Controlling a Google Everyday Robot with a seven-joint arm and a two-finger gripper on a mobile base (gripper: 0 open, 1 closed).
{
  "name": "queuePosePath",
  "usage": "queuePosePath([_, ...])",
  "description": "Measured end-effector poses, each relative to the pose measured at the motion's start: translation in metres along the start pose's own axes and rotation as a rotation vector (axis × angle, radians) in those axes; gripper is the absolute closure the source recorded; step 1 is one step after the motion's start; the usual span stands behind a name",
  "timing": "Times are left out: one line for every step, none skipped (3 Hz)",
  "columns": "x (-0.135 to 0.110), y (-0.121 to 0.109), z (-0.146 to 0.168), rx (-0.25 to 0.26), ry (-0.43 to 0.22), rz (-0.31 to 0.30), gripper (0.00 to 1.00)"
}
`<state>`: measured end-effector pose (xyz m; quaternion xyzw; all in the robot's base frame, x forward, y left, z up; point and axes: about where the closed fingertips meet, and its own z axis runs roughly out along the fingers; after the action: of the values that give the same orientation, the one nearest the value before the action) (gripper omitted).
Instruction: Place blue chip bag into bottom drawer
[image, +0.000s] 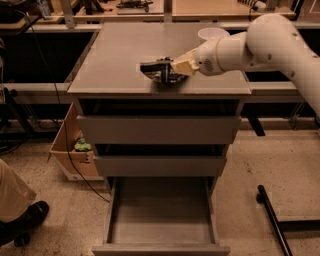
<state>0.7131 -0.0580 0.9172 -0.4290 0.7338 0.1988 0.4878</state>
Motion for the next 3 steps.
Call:
queuePosePath([0.023, 0.016, -0.079, -0.065, -0.066, 0.069, 1.00])
queuePosePath([0.022, 0.016, -0.079, -0.067, -0.066, 0.069, 1.00])
queuePosePath([0.032, 0.040, -0.058, -0.110, -0.003, -0.010, 1.00])
